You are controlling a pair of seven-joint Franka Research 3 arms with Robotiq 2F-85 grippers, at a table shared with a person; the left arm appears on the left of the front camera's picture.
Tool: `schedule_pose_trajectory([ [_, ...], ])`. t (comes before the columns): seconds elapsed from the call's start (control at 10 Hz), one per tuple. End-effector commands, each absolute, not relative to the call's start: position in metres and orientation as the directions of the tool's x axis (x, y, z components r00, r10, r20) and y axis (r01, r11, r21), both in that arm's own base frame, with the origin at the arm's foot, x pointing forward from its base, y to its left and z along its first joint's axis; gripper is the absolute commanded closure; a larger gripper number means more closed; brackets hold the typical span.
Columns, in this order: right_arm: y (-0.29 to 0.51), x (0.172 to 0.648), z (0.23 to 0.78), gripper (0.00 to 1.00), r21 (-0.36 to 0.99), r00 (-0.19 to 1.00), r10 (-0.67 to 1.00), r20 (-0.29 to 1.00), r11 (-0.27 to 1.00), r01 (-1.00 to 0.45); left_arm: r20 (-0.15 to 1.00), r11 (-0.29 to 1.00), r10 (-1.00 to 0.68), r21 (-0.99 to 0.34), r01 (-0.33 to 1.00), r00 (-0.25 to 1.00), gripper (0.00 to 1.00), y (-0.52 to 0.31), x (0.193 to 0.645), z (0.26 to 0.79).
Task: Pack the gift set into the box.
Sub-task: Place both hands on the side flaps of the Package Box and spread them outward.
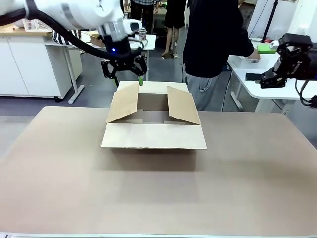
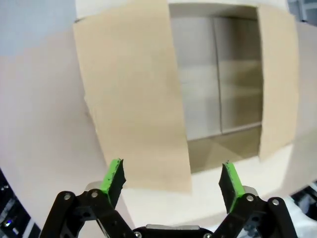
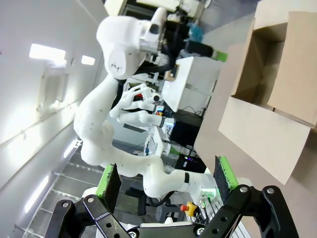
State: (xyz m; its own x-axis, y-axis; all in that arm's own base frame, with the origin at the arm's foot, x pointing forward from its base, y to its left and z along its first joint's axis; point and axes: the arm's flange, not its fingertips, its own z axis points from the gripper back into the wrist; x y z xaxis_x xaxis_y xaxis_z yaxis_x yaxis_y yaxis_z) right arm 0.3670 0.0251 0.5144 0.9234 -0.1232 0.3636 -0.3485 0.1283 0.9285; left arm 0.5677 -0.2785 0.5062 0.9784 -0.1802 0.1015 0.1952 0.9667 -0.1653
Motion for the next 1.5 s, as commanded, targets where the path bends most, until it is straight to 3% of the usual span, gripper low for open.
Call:
schedule_pose_trajectory([
  [0.0,0.027,0.37,0.517,0.0,0.922,0.914,-0.135,0.384,0.107,-0.372,0.06,0.984,-0.167,-0.047,0.17,0.984,0.0,-0.298,0.599,0.495],
  [0.2,0.027,0.37,0.517,0.0,0.922,0.914,-0.135,0.384,0.107,-0.372,0.078,0.98,-0.198,0.009,0.198,0.977,0.0,-0.316,0.606,0.47],
  [0.3,0.027,0.37,0.517,0.0,0.922,0.914,-0.135,0.384,0.107,-0.372,0.072,0.979,-0.194,-0.054,0.199,0.978,0.0,-0.299,0.59,0.475],
  [0.7,0.027,0.37,0.517,0.0,0.922,0.914,-0.135,0.384,0.107,-0.372,0.077,0.979,-0.199,-0.037,0.203,0.977,0.0,-0.309,0.598,0.47],
  [0.8,0.027,0.37,0.517,0.0,0.922,0.914,-0.135,0.384,0.107,-0.372,0.124,0.996,-0.066,0.074,0.057,0.99,0.0,-0.32,0.592,0.468],
  [1.2,0.027,0.37,0.517,0.0,0.922,0.914,-0.135,0.384,0.107,-0.372,0.108,0.979,-0.074,0.197,0.051,0.991,0.0,-0.345,0.592,0.452],
  [1.4,0.027,0.37,0.517,0.0,0.922,0.914,-0.135,0.384,0.107,-0.372,0.154,0.933,0.039,0.349,-0.092,0.987,0.0,-0.345,0.593,0.444],
])
